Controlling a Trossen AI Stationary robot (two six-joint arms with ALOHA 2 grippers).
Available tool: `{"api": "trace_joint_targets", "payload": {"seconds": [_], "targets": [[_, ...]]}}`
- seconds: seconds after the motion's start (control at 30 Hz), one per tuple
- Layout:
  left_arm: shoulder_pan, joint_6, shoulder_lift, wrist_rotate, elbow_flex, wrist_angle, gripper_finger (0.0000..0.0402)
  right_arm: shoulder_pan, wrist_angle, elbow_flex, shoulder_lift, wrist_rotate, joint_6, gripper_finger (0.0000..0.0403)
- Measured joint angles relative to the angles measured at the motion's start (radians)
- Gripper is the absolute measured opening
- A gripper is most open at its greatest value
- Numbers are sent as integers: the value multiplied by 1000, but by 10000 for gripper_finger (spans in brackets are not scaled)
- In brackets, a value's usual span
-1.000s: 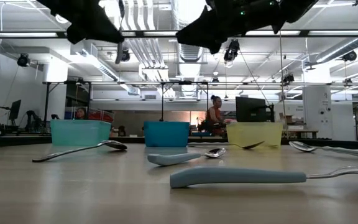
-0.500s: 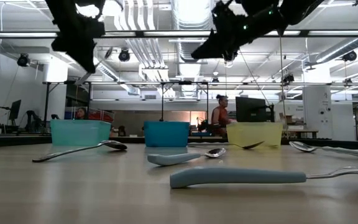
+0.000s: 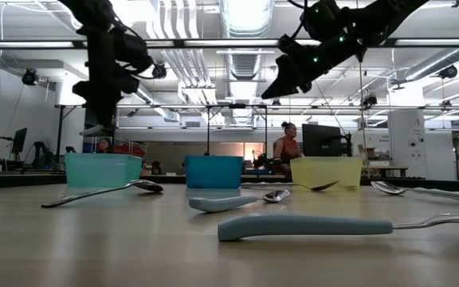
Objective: Sort silverware by color (type)
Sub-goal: Put the blue spoon into the green bin
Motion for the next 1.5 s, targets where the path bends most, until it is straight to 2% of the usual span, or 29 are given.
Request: {"api": "trace_joint_targets", "payload": {"seconds": [0.2, 0.4, 0.87, 1.5], "targets": [[21, 27, 115, 1, 96, -68, 17, -14, -45, 0, 0, -2, -80, 38], [24, 15, 189, 1, 137, -114, 17, -14, -48, 0, 0, -3, -169, 38], [24, -75, 250, 16, 136, -123, 17, -52, -105, 0, 0, -11, -190, 38], [24, -114, 288, 40, 98, -120, 17, -63, -115, 0, 0, -10, -190, 38]]}}
